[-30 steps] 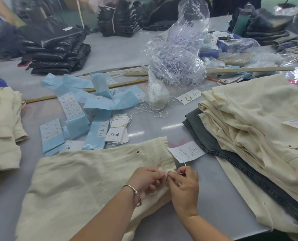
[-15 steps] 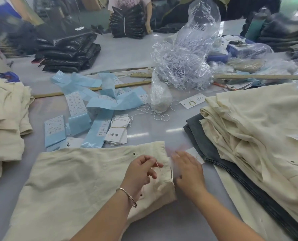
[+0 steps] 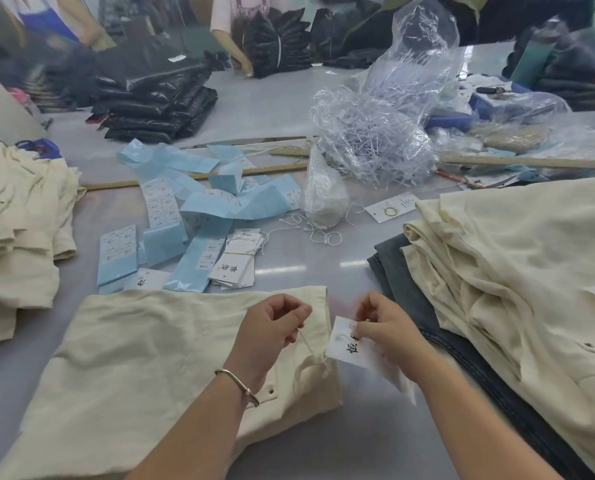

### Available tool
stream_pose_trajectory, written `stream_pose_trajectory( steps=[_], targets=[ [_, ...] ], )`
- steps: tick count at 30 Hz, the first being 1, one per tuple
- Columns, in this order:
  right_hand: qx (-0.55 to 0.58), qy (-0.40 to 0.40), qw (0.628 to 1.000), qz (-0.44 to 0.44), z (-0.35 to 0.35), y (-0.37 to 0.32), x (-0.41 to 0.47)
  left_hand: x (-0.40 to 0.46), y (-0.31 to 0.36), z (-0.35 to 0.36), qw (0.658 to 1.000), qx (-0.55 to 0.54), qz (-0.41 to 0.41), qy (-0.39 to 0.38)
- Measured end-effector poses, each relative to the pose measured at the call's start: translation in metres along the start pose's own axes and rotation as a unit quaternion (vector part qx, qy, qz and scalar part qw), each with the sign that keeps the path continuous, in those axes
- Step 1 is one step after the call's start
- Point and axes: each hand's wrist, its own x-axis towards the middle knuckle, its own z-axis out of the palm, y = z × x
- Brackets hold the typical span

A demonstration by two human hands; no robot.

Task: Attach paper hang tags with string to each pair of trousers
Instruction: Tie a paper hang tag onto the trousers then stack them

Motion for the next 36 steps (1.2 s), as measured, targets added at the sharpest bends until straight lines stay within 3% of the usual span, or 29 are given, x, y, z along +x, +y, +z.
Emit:
stream_pose_trajectory(
  steps=[2, 5, 7, 12, 17, 22, 25, 29, 31, 34, 36],
  targets=[
    [-0.034, -0.003, 0.999, -0.012, 0.008, 0.008, -0.002, -0.002, -0.002, 0.001, 1.0, 0.018, 0.006, 0.0],
    [-0.198, 0.037, 0.976, -0.086, 0.022, 0.028, -0.006, -0.006, -0.006, 0.0, 0.999, 0.032, 0.006, 0.013],
    [-0.21, 0.049, 0.97, -0.108, 0.026, 0.037, -0.01, -0.008, -0.008, -0.001, 0.999, 0.035, 0.002, 0.025],
    [0.007, -0.017, 1.0, -0.019, 0.027, 0.04, -0.02, -0.009, -0.011, -0.004, 0.999, 0.042, -0.002, 0.035],
    [0.017, -0.058, 0.998, -0.029, 0.021, 0.044, -0.025, -0.007, -0.01, -0.007, 0.998, 0.033, -0.003, 0.047],
    [0.093, -0.015, 0.995, -0.032, 0.006, 0.037, -0.022, -0.007, -0.011, -0.008, 0.998, 0.03, -0.008, 0.057],
    [0.236, -0.012, 0.97, -0.051, -0.012, 0.022, -0.022, -0.006, -0.013, -0.008, 0.998, 0.027, -0.014, 0.064],
    [0.435, -0.055, 0.898, -0.043, -0.031, 0.011, -0.018, -0.006, -0.013, -0.007, 0.997, 0.027, -0.018, 0.069],
    [0.398, -0.049, 0.916, -0.033, -0.034, 0.008, -0.016, -0.006, -0.013, -0.007, 0.997, 0.026, -0.018, 0.07],
    [0.17, -0.005, 0.985, -0.009, -0.024, 0.003, -0.004, -0.005, -0.013, -0.009, 0.997, 0.022, -0.018, 0.072],
    [0.125, 0.022, 0.992, -0.024, -0.017, -0.008, 0.003, -0.005, -0.013, -0.009, 0.997, 0.024, -0.02, 0.071]
  ],
)
